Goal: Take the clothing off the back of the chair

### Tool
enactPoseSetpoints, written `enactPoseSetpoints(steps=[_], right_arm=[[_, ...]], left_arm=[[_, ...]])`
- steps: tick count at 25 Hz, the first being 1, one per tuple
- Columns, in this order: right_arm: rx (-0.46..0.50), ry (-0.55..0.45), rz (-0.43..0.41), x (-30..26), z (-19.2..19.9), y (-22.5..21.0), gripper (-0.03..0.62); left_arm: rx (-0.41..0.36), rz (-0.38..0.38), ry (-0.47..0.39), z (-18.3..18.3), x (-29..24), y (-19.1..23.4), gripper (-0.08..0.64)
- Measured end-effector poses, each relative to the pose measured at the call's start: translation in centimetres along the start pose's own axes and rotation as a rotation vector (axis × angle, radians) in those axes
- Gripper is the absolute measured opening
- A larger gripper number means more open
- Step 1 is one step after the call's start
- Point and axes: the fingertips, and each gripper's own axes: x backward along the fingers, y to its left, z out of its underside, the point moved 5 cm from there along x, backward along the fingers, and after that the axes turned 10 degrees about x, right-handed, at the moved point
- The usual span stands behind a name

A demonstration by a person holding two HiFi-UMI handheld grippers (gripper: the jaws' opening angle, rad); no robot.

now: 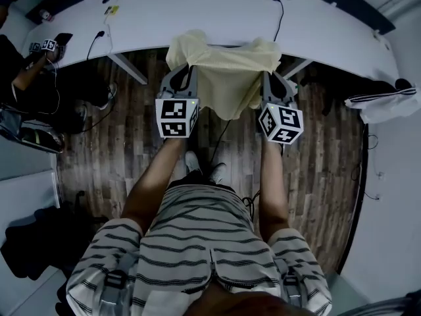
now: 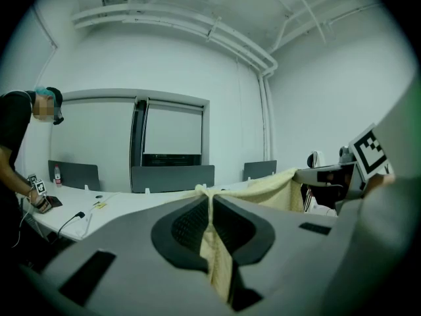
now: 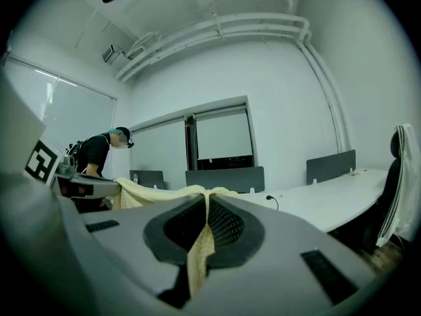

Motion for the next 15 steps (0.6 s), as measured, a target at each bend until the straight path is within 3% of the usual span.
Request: enactPoseSetpoints(steps=[15], right_arm=[[0.006,-0.035,0.011,1.2,-2.8,-0.4,0.020]], left_arm=[[0.000,0.019,-0.072,-3.5,1.2,-1.4,0.037]])
